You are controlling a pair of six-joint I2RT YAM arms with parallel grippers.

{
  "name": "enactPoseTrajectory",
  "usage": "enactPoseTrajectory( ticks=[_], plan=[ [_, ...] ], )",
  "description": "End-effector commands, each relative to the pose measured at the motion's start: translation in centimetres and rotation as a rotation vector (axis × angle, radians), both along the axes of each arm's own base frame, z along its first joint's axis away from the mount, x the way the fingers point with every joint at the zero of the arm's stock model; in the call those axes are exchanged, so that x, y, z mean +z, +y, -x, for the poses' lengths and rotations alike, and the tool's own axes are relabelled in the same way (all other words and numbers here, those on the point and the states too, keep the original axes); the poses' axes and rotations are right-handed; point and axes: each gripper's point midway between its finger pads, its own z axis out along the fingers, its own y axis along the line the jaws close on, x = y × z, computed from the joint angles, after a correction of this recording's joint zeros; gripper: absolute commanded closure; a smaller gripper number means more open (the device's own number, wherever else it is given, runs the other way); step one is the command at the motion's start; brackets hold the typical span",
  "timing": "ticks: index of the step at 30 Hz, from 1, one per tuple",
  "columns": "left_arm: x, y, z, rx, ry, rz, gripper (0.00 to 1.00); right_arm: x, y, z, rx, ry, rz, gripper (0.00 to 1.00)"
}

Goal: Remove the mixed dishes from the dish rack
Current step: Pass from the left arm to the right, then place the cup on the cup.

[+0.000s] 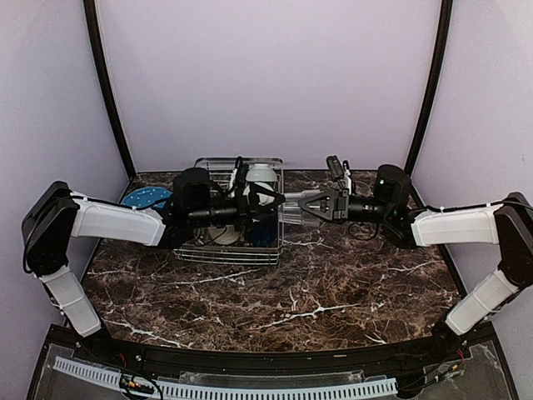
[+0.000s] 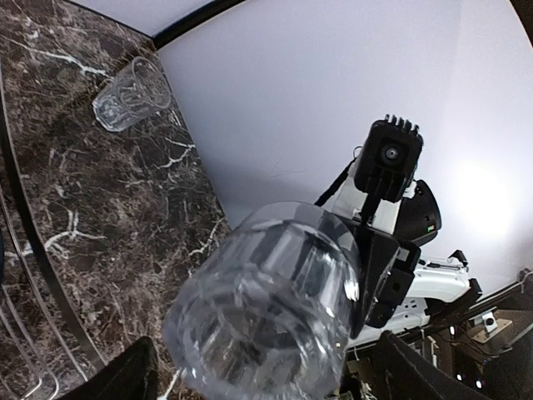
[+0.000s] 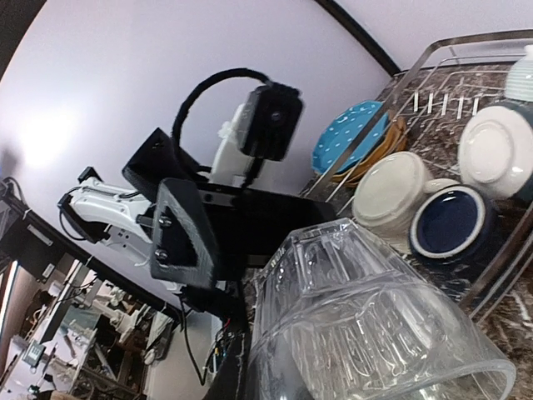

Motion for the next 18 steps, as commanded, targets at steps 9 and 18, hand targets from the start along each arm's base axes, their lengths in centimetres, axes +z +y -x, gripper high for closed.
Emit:
enactPoseTrajectory(
  ticks=[9,18],
  plan=[
    [3.3,10.2,-1.7,0.288,-0.390,-0.503,0.01,-1.7,-10.9,-10.0,-0.553,-0.085,0.558,1.00],
    [3.0,11.6,-1.5,0.308,-0.423,-0.582,0.01,-3.2,-18.8,-16.2,-0.766,-0.085,1.095,1.00]
  ],
)
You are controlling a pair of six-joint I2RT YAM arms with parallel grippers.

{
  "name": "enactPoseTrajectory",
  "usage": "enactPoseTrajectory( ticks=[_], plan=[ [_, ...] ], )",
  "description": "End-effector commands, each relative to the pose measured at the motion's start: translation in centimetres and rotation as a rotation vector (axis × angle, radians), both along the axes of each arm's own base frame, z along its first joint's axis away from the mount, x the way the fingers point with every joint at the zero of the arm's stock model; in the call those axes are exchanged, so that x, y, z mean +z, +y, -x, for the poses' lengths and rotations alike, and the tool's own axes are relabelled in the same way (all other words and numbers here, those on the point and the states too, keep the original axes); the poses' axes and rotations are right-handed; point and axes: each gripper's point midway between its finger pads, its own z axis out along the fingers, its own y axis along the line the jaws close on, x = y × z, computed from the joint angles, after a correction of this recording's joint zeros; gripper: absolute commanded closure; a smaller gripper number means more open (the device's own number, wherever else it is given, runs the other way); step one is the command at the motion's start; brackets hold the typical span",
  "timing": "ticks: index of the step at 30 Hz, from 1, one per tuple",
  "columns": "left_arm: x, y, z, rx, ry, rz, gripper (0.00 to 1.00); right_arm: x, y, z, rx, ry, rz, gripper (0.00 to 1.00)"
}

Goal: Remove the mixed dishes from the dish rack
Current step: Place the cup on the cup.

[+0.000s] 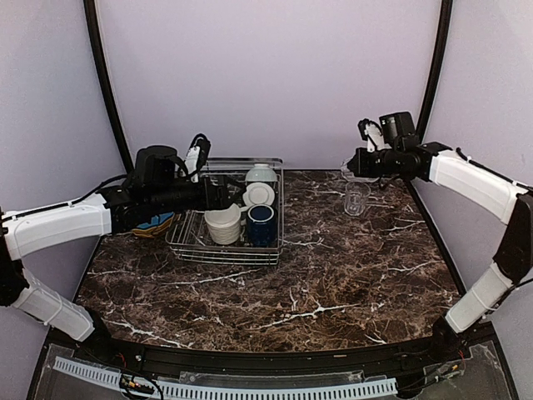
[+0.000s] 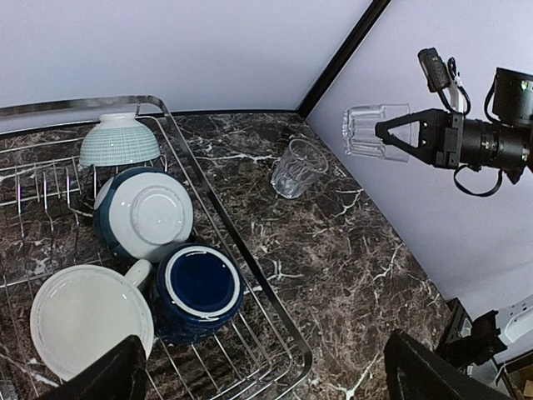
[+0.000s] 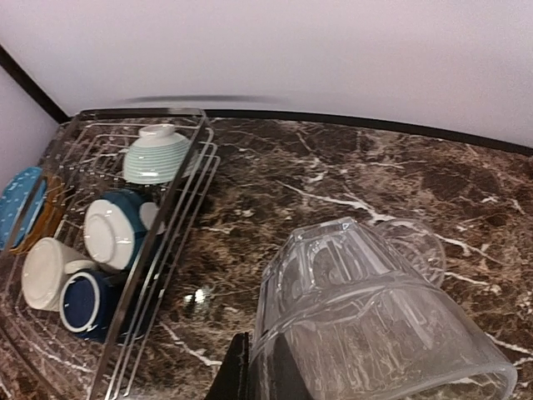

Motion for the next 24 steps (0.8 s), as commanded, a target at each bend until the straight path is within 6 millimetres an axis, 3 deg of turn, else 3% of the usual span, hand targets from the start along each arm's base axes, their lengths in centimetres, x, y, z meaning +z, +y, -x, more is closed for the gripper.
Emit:
enactPoseTrajectory(
  ticks=[1,10,17,24],
  plan=[
    [-0.8,1.0,0.1,0.017,-0.008,-0.088,0.01,-3.7,-5.3,-1.9,-0.120,0.129,0.333,1.00],
    [-0.8,1.6,0.8,0.017,0.003,-0.091,0.01,-6.1,-7.4,-5.6,-0.123,0.231,0.464,1.00],
    [-0.8,1.7,0.9,0.021,0.004,-0.093,0.01,-8.2,-7.0,-7.3,-0.082,0.289,0.475,1.00],
    [-0.7,1.4,0.8,0.012,0.010,-0.088,0.01,-8.3,-5.9,-8.1,-0.033,0.289,0.459,1.00]
  ],
)
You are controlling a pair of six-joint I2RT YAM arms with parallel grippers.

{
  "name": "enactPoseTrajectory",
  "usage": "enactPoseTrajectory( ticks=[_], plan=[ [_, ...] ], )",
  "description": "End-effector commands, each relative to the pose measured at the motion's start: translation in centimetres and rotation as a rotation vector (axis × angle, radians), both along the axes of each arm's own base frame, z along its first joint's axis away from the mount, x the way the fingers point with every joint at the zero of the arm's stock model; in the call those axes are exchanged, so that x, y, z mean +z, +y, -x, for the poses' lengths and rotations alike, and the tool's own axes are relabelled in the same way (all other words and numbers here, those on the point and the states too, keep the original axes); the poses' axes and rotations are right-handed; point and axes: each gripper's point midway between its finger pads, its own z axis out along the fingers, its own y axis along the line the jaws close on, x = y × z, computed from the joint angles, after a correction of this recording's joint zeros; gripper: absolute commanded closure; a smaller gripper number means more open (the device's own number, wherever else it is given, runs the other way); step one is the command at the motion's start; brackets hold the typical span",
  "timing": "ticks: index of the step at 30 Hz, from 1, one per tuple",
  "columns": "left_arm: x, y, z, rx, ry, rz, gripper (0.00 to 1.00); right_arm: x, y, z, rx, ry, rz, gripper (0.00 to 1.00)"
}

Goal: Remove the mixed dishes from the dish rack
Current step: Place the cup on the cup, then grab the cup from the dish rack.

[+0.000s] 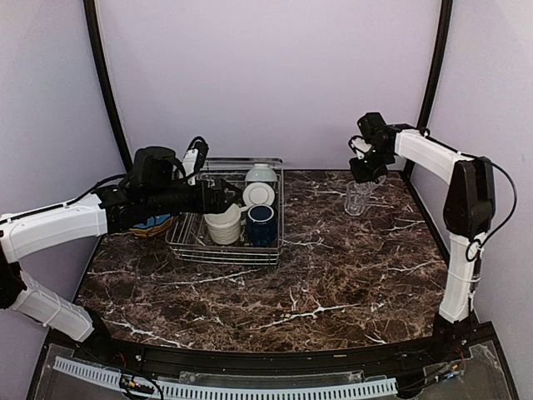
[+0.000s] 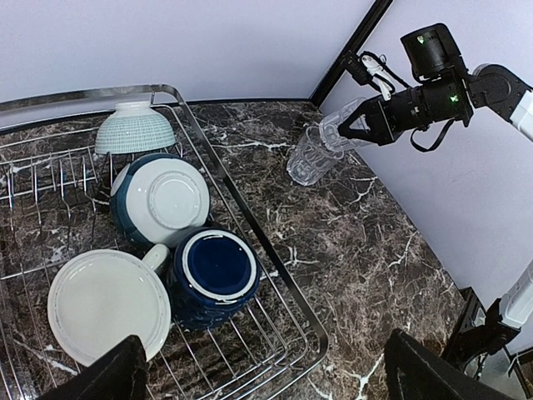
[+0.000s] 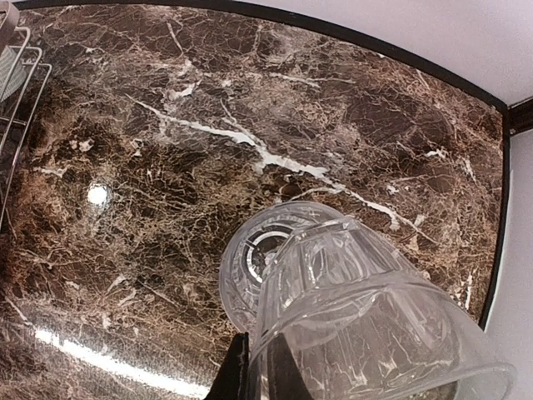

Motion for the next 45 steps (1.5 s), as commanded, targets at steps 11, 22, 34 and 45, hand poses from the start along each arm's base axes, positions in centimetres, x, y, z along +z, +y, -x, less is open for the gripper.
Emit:
enactPoseTrajectory(
  ticks=[11,22,34,45],
  plan=[
    [0.0,0.1,0.4,-0.009,0.011,-0.008,0.01,-0.2,1.2,0.1,0.064,0.046,-0.041,0.99],
    [-1.0,0.1,0.5,-0.008,0.060,-0.028,0.01,-1.1,1.3,-0.8,0.061,0.058,-0.032,0.71],
    [-6.5,-2.8,0.0,-0.086,0.278,-0.148,0.02,1.6,2.0,3.6,0.063,-0.021,-0.134,0.24],
    [-9.3,-4.5,-2.7,0.092,0.290,-0.438,0.03,1.6,1.4,10.1,0.079,-0.110,-0.214,0.14]
  ],
)
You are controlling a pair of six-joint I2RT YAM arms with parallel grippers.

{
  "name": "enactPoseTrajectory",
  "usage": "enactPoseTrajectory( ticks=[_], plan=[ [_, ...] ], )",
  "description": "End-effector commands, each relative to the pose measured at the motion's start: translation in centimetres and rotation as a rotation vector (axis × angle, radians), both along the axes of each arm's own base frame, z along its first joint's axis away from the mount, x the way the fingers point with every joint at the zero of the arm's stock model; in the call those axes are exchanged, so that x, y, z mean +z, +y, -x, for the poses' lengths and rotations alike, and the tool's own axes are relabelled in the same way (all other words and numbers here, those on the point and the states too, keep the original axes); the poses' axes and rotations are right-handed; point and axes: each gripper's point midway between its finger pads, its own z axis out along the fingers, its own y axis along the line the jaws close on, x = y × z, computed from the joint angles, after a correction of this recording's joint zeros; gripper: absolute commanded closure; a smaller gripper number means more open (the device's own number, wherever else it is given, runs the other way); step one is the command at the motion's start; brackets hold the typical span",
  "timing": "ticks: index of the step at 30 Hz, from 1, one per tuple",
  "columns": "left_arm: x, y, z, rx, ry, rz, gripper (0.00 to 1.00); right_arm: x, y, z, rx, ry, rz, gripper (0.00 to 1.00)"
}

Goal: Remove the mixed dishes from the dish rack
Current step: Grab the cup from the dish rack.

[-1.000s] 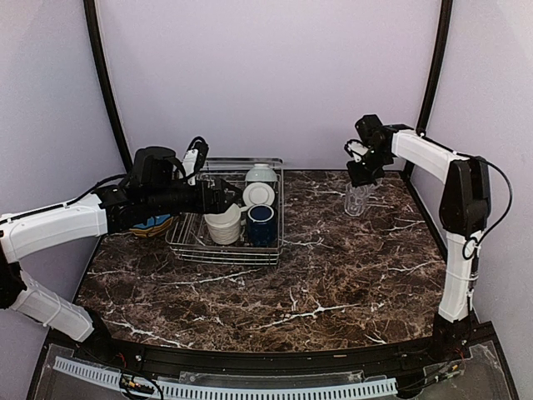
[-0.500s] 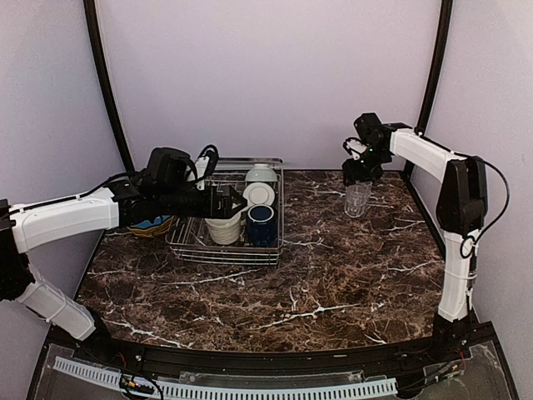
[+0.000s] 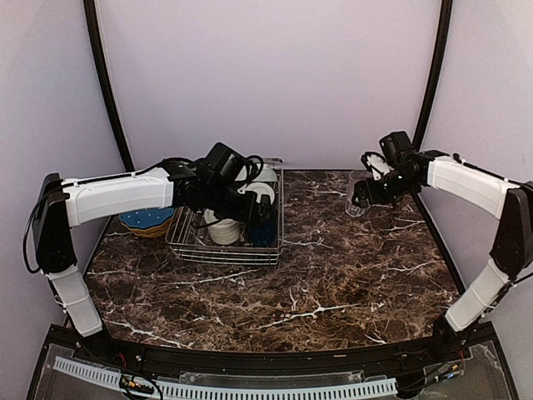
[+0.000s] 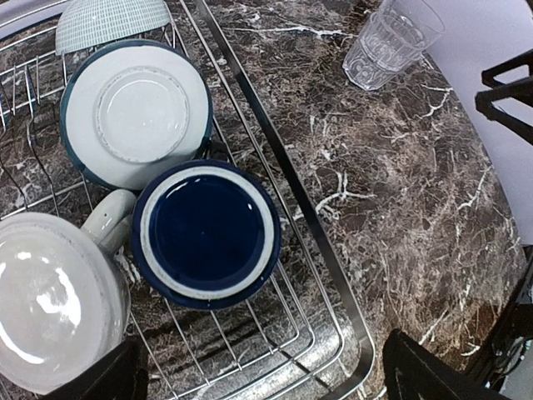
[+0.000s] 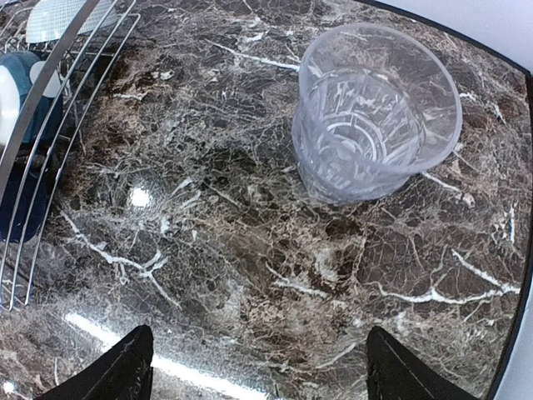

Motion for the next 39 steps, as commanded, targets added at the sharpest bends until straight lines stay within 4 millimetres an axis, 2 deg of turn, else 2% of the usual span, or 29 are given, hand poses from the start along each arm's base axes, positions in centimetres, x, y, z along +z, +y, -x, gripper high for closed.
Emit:
enactPoseTrajectory(
  ticks=[1,6,11,14,19,23,39],
  plan=[
    [-1.6,0.8,-0.7,0.090,0.017,-0.158,0.03,1.3,0.7,0.5,0.009,-0.094,-0.072,0.12],
    [-1.8,0.6,-1.8,0.159,-0.015,-0.212,0.03,3.8,0.8,0.9,0.027,-0.160,-0.093,0.09],
    [-2.8,0.0,-2.7,0.197,0.004,-0.240,0.03,4.7,0.4,1.9,0.032,-0.206,-0.101,0.07],
    [-3.3,0.2,-3.3,0.233,0.002,-0.261,0.02,4.4,0.3,2.5,0.034,-0.210,-0.114,0.06],
    [-4.6,-0.7,-3.7,0.235,0.023,-0.258,0.03,3.3,0.2,3.4,0.034,-0.188,-0.123,0.06],
    [-5.2,-1.1,-4.2,0.242,0.022,-0.260,0.07,2.8,0.3,3.8,0.034,-0.178,-0.133,0.06],
    [-6.5,-1.7,-6.3,0.259,-0.030,-0.323,0.04,2.4,1.2,5.0,0.044,-0.147,-0.218,0.05]
  ],
)
